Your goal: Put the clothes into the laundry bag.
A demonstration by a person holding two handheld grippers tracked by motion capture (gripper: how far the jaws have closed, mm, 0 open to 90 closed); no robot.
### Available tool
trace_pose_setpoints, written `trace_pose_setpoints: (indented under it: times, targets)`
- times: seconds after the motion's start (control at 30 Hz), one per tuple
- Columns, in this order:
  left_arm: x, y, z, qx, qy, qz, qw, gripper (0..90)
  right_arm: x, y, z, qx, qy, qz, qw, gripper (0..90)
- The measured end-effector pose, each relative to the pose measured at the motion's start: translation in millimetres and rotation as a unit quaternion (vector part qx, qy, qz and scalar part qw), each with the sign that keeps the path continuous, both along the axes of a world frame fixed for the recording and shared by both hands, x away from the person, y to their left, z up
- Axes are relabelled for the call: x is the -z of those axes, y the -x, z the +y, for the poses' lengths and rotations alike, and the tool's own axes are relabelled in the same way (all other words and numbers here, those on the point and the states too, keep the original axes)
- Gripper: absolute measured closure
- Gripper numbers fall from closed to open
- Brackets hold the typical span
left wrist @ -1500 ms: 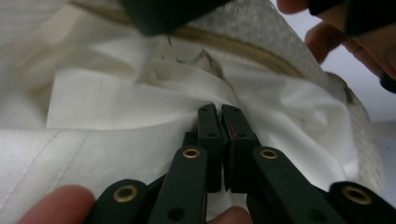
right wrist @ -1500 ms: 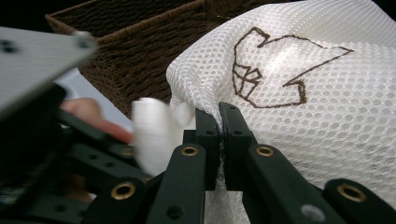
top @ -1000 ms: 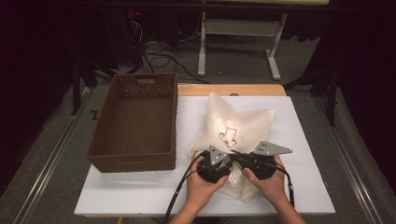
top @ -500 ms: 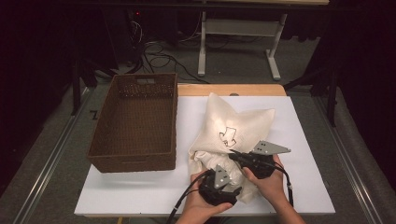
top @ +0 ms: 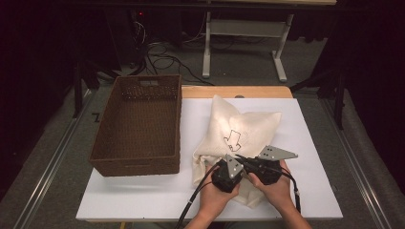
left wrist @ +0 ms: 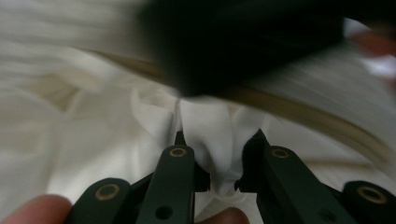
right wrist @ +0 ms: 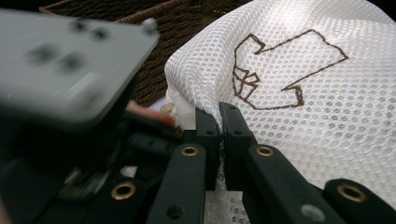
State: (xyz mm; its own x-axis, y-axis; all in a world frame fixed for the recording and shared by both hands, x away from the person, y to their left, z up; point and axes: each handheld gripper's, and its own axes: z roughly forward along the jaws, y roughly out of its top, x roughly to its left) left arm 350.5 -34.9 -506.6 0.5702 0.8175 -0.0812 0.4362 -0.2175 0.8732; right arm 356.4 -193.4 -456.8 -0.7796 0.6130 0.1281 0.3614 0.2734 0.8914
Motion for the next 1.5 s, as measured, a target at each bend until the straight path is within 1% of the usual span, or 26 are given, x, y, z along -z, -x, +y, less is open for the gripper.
trace_pose_setpoints:
  times: [0.03,0.07,0.1,0.13,0.2,0.3,0.37,0.47,0.53,0.63,0.73,0.83,0.93,1.0,1.1,1.17,1.2,1.23,1.27,1.3,1.33,1.37,1.4,1.43,1.47,1.5]
  targets:
    - [2.3,-4.9,4.2,-0.012,0.014,0.012,0.9998,79.0,0.0,0.1,-0.5,0.003,0.001,0.001,1.0,88.5]
    - [3.7,-7.8,7.9,-0.009,0.03,0.025,0.9992,78.4,0.4,0.3,-1.2,0.006,0.001,0.004,1.0,88.5]
    - [3.7,-7.6,9.1,0.003,0.032,0.03,0.999,77.1,1.3,-0.4,-2.1,0.006,0.003,0.001,1.0,88.5]
    - [2.6,-4.6,9.0,0.012,0.019,0.024,0.9994,74.0,1.7,-0.2,-2.9,0.008,0.003,0.005,1.0,88.5]
    - [-0.3,5.5,10.8,0.031,-0.002,0.002,0.9995,61.0,2.8,-0.7,-4.2,0.009,0.004,0.006,0.9999,88.5]
    - [-6.0,17.9,22.2,0.049,-0.015,-0.003,0.9987,47.5,3.5,-1.5,-3.7,0.009,0.004,0.008,0.9999,88.5]
    - [-9.4,22.9,33.7,0.05,-0.015,0.004,0.9986,41.5,3.7,-1.9,-2.5,0.009,0.005,0.005,0.9999,88.4]
    - [-9.2,27.7,52.6,0.04,-0.011,0.011,0.9991,38.4,3.8,-1.9,-2.2,0.009,0.007,0.004,0.9999,88.4]
    - [-6.6,29.8,63.6,0.032,-0.019,0.017,0.9992,37.2,4.0,-2.2,-2.5,0.009,0.006,0.004,0.9999,88.4]
    - [-1.0,29.9,73.1,0.025,-0.019,0.034,0.999,35.6,4.4,-2.7,-2.2,0.008,0.007,0.005,0.9999,88.4]
    - [3.1,27.3,69.6,0.026,-0.026,0.05,0.9981,33.6,5.3,-2.6,-0.2,0.008,0.009,0.008,0.9999,88.4]
    - [3.5,22.8,58.1,0.025,-0.033,0.053,0.9977,33.6,5.4,-2.3,0.6,0.006,0.01,0.008,0.9999,88.3]
    - [2.4,14.0,43.9,0.015,-0.037,0.053,0.9978,36.1,5.9,-2.1,0.3,0.006,0.01,0.009,0.9999,88.3]
    - [2.3,6.0,34.8,-0.001,-0.047,0.063,0.9969,39.9,6.2,-2.1,0.2,0.004,0.012,0.008,0.9999,88.3]
    - [4.2,-6.3,23.9,-0.028,-0.051,0.08,0.9951,48.5,6.6,-1.5,0.4,0.002,0.013,0.008,0.9999,88.3]
    - [4.8,-11.4,20.1,-0.027,-0.051,0.073,0.9957,58.0,6.7,-1.1,0.6,0.002,0.012,0.01,0.9999,88.3]
    - [4.1,-12.8,18.6,-0.025,-0.052,0.069,0.9959,69.8,6.7,-0.8,0.6,0.002,0.011,0.011,0.9999,88.3]
    - [3.6,-14.5,16.5,-0.028,-0.054,0.067,0.9959,77.3,6.7,-0.5,0.5,0.002,0.011,0.011,0.9999,88.3]
    - [2.9,-16.4,15.4,-0.028,-0.053,0.064,0.9961,80.2,6.8,0.0,0.3,0.002,0.01,0.012,0.9999,88.4]
    - [2.6,-19.1,15.1,-0.035,-0.045,0.064,0.9963,81.1,7.1,0.5,-0.1,0.0,0.012,0.014,0.9998,88.4]
    - [2.5,-23.0,17.3,-0.049,-0.027,0.073,0.9958,81.5,7.7,0.7,-0.7,0.0,0.014,0.014,0.9998,88.4]
    - [2.4,-27.5,21.7,-0.069,0.0,0.087,0.9938,81.7,8.5,0.5,-1.6,-0.003,0.017,0.013,0.9998,88.4]
    - [2.6,-32.1,26.7,-0.092,0.025,0.102,0.9902,81.8,9.0,0.9,-2.3,-0.003,0.02,0.016,0.9997,88.5]
    - [3.5,-36.2,30.8,-0.112,0.042,0.113,0.9864,81.8,9.7,1.0,-3.2,-0.002,0.024,0.016,0.9996,88.5]
    - [5.1,-39.1,33.4,-0.115,0.051,0.121,0.9847,81.7,10.3,0.7,-4.3,0.001,0.028,0.018,0.9995,88.5]
    - [6.7,-40.2,34.3,-0.108,0.054,0.125,0.9848,81.5,11.1,-0.2,-5.8,0.005,0.028,0.02,0.9994,88.5]
